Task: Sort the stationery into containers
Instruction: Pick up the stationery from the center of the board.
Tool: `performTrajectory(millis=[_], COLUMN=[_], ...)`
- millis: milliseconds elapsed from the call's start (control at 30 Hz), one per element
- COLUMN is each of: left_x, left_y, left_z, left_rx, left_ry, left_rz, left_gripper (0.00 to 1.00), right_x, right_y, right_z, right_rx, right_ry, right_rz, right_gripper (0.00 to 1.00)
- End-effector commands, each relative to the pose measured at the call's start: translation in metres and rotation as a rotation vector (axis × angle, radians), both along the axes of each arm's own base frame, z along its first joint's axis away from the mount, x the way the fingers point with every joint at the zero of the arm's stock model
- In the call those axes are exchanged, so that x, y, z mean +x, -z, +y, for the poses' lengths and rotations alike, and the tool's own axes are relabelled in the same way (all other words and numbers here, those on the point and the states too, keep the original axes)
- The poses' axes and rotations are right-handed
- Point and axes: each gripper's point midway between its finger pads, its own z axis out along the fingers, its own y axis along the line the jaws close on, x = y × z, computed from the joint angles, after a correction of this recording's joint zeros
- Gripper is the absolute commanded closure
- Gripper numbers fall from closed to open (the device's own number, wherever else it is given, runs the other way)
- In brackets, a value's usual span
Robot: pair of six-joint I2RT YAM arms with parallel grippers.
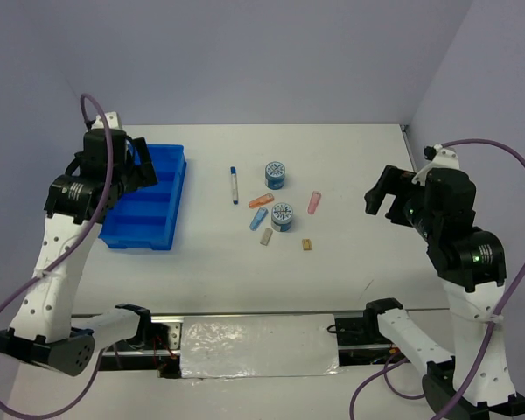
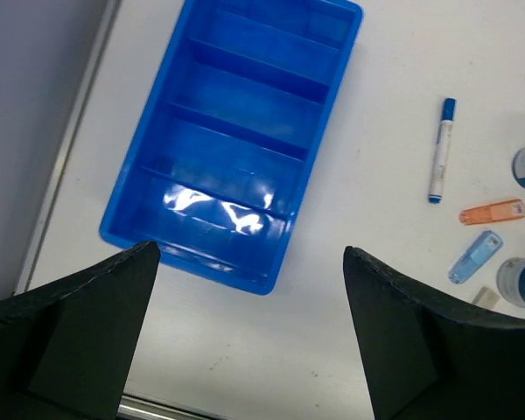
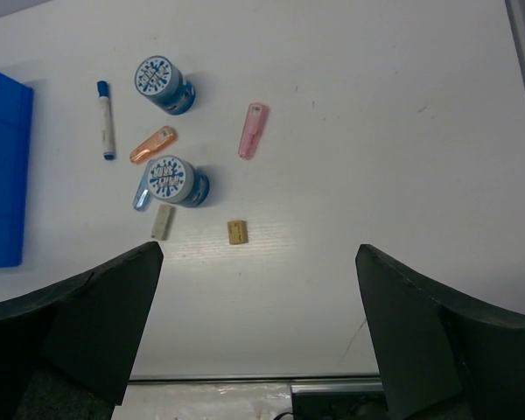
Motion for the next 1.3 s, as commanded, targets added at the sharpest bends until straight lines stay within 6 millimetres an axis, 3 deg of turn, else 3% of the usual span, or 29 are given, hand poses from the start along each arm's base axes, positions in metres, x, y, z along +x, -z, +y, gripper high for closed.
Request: performTrajectory(millis=[0, 100, 133, 167, 200, 233, 267, 300, 333, 367, 400, 500, 700, 1033, 1267], left_x=[0.021, 0.048, 0.066, 0.076, 0.09, 0.105, 0.116, 0.133, 0.147, 0.161, 0.173, 0.199, 0.215, 0.231, 0.24], left_y=[-0.012, 0.004, 0.018, 0.022, 0.054, 0.047, 0.058, 0.101, 0.083, 0.122, 0.102, 0.115, 0.148, 0.214, 0.23], left_z=[-0.023, -0.062, -0.094, -0.111, -0.149, -0.169, -0.187, -0.208, -0.235, -0.251, -0.272, -0.309, -0.344, -0.343, -0.347], left_rx=[-0.058, -0.133, -0.143, -0.132, -0.102, -0.103, -0.089, -0.058, -0.063, -0.025, -0.03, -0.036, -0.103, -0.034, -0.087], left_ry=[0.091, 0.188, 0.25, 0.275, 0.345, 0.373, 0.391, 0.41, 0.458, 0.467, 0.505, 0.557, 0.666, 0.654, 0.672], left_rz=[-0.029, 0.016, 0.037, 0.04, 0.121, 0.099, 0.125, 0.221, 0.171, 0.249, 0.195, 0.171, 0.13, 0.213, 0.213], left_gripper=[0.01, 0.01, 0.01, 0.01, 0.01, 0.01, 0.01, 0.01, 0.01, 0.01, 0.01, 0.01, 0.01, 0.01, 0.01], right_x=[-0.006, -0.007, -0.008, -0.009, -0.01, -0.01, -0.011, -0.012, -0.012, -0.013, -0.014, -0.016, -0.025, -0.027, -0.019], right_y=[-0.004, 0.004, 0.007, 0.007, 0.008, 0.008, 0.008, 0.008, 0.008, 0.008, 0.008, 0.01, 0.028, 0.04, 0.031], right_z=[0.003, 0.008, 0.01, 0.012, 0.014, 0.015, 0.016, 0.015, 0.015, 0.015, 0.017, 0.022, 0.03, 0.032, 0.039], right_rx=[0.008, 0.024, 0.029, 0.033, 0.042, 0.04, 0.039, 0.035, 0.033, 0.026, 0.023, 0.035, 0.068, 0.06, 0.075], right_ry=[-0.023, -0.042, -0.053, -0.061, -0.074, -0.081, -0.087, -0.088, -0.091, -0.098, -0.115, -0.142, -0.181, -0.203, -0.23], right_rz=[-0.008, 0.022, 0.029, 0.032, 0.03, 0.03, 0.032, 0.033, 0.037, 0.044, 0.048, 0.06, 0.095, 0.134, 0.133], right_gripper=[0.0, 0.0, 0.0, 0.0, 0.0, 0.0, 0.0, 0.0, 0.0, 0.0, 0.0, 0.0, 0.0, 0.0, 0.0])
